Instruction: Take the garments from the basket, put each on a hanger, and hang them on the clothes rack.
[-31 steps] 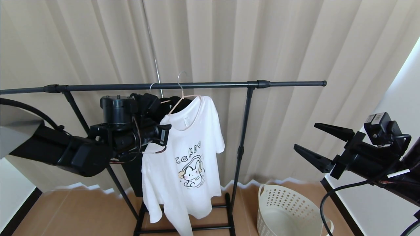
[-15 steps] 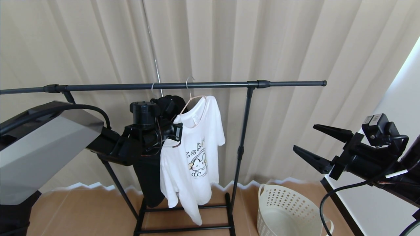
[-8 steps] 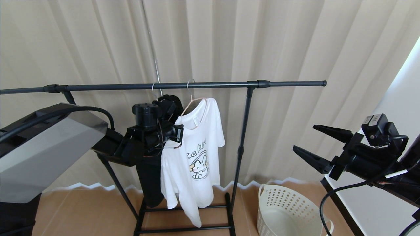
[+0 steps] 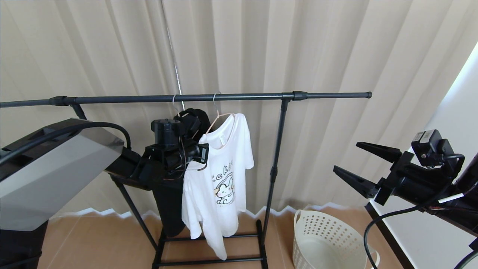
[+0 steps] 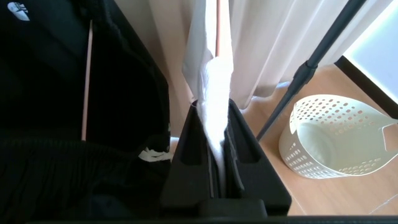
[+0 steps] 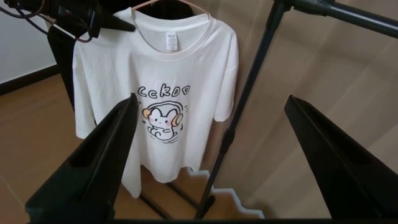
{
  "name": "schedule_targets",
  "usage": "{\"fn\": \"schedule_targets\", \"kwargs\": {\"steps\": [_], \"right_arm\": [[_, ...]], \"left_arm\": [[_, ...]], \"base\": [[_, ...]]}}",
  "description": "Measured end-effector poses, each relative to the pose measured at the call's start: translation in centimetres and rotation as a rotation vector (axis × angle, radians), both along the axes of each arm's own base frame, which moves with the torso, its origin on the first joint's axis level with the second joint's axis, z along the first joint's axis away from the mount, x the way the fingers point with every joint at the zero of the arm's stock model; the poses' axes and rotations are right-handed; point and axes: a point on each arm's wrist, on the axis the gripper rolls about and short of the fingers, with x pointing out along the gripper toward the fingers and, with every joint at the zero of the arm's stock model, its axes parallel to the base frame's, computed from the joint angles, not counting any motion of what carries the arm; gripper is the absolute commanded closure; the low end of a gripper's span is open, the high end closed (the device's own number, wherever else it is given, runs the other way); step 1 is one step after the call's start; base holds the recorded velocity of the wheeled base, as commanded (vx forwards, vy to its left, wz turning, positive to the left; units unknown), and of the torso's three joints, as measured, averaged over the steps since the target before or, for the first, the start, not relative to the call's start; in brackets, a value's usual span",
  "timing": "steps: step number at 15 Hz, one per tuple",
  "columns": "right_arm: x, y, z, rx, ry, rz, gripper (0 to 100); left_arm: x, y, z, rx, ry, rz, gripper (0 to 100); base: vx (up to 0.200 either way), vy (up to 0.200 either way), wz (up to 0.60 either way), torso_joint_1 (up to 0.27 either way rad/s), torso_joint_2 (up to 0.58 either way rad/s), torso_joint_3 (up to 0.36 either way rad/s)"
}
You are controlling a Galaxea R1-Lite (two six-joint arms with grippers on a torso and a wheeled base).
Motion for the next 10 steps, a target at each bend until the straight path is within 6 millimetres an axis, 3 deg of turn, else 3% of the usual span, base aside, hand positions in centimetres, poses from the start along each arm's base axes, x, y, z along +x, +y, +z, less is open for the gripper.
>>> {"fn": "schedule_targets", "kwargs": {"steps": [4,5,10], "right_arm": [[-0.09,-0.01,0.11,0.001,-0.005,0.000,0],[-0.11,-0.02,0.17,0.001,-0.008,0.000,0],[-0.14,-0.05,0.37,0.002,-0.018,-0.002,0]], "left_arm": [[-0.20,-0.03,-0.01,0.000,0.005,-0.002,100],[-0.28,0.00,0.03,0.000,0.004,-0.002,0],[-0.51,0.07,0.69,-0.005,-0.007,-0.001,0]], "base": [[0.000,0.000,0.00,0.000,0.00,0.000],[0.000,0.000,0.00,0.000,0.00,0.000],[0.000,0.000,0.00,0.000,0.00,0.000]]}}
